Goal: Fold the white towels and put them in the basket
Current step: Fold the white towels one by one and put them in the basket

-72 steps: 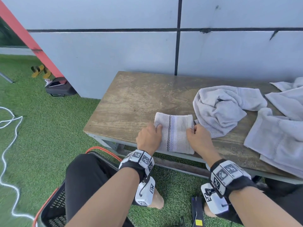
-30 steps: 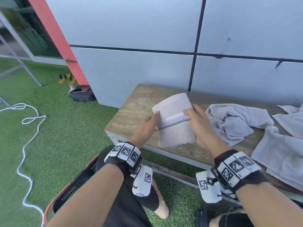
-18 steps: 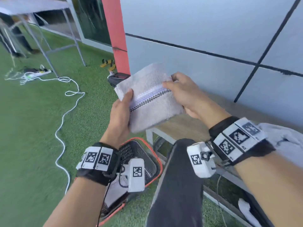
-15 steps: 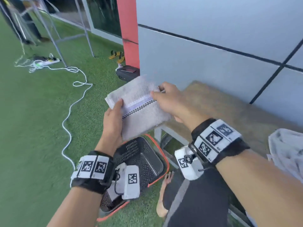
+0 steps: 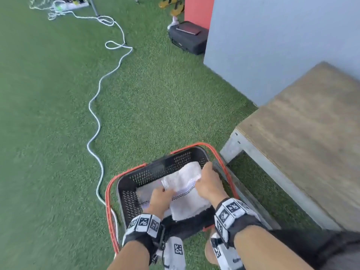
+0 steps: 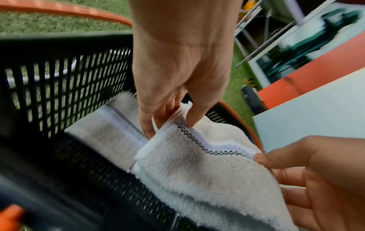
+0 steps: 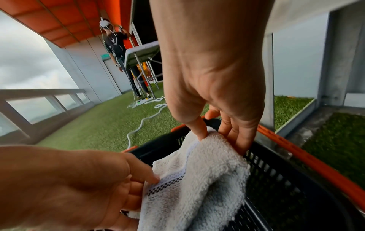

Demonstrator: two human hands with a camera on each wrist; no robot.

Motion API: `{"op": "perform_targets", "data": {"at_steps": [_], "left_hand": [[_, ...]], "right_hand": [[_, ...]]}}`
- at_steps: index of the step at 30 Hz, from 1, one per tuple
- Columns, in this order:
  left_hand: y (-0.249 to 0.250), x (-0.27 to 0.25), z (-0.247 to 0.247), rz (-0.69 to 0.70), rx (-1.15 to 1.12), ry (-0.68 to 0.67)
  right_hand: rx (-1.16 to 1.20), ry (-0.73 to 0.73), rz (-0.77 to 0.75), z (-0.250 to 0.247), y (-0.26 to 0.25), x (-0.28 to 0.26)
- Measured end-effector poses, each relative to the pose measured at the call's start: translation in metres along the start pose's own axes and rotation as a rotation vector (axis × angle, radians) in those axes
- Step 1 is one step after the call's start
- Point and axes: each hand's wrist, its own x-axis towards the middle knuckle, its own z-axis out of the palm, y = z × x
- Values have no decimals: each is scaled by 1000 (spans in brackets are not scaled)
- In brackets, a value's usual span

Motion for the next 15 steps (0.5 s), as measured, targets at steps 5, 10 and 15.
{"op": "perform_targets", "data": {"at_steps": [5, 10, 15], "left_hand": [[-11, 48, 27, -70, 28, 6], [-17, 77, 40, -67, -1, 70], [-24, 86, 50, -122, 7, 60]], "right_hand": [[-51, -105, -20, 20, 18, 37], [-28, -172, -45, 31, 30, 63], [-7, -231, -30, 33, 38, 71]]}}
